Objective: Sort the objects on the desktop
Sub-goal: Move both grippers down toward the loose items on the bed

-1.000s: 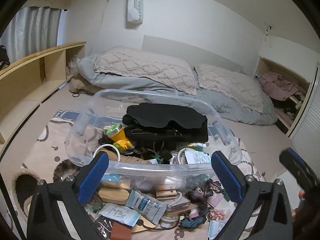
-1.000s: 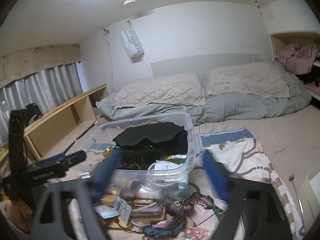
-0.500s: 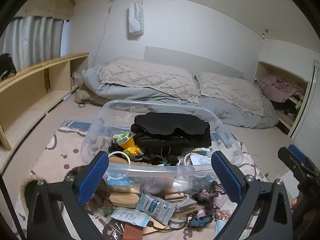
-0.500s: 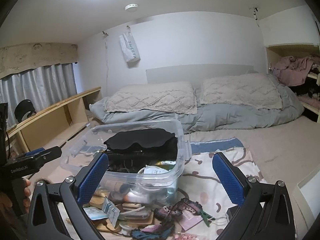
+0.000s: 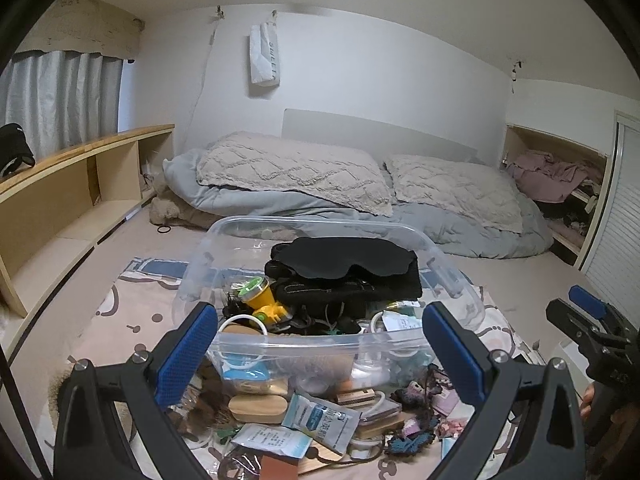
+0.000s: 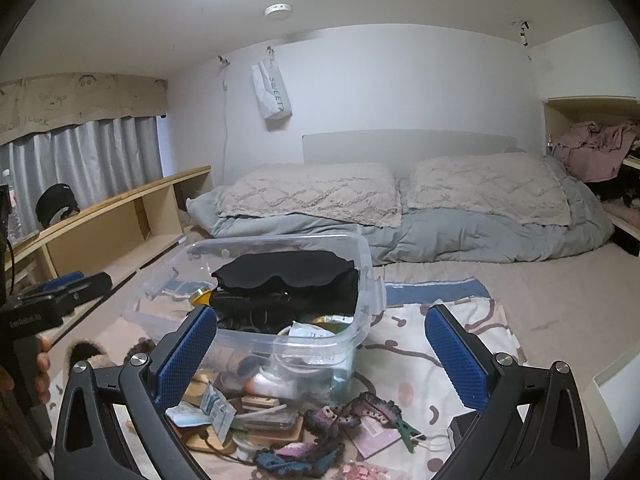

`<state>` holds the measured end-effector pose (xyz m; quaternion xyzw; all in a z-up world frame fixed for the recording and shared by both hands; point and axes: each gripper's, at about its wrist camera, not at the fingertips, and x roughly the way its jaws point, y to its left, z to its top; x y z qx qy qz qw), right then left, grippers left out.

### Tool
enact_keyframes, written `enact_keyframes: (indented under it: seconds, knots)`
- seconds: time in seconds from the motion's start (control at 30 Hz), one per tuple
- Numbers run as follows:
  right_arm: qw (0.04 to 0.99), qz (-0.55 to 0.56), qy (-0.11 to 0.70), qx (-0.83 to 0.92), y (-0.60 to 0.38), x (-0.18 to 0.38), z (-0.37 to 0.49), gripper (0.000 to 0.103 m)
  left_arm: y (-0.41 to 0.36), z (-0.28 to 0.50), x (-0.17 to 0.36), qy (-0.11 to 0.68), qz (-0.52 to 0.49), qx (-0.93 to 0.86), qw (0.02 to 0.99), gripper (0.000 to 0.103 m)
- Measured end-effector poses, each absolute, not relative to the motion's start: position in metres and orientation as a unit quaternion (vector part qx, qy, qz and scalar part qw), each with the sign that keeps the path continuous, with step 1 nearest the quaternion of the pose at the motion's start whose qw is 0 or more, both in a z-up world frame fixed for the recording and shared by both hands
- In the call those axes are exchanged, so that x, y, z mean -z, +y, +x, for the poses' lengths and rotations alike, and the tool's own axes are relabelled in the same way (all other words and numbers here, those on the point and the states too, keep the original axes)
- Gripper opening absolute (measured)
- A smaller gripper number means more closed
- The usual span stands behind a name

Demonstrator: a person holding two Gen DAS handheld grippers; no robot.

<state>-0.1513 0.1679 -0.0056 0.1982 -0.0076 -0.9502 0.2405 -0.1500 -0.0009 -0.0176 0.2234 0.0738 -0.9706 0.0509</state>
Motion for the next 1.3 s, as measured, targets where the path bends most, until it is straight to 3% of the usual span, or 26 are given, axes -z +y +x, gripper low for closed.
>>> enact_keyframes:
  seconds: [0.7, 0.97, 1.3]
  knots:
    - [0.239, 0.280, 0.038, 0.929, 0.181, 0.054, -0.162, 0.103, -0.072, -0.119, 0.055, 0.075, 0.285, 0.954, 0.061, 0.101]
    - [0.248, 0.336, 0.041, 0.908, 0.182, 0.080, -0.167, 0.103, -0.083, -0.108, 0.086, 0.071, 0.356, 0.931, 0.045, 0.090]
    - [0.229, 0.417, 0.069, 0.877, 0.180, 0.126, -0.174, 0.103, -0.081, -0.101, 0.122, 0.050, 0.425, 0.903, 0.035, 0.068]
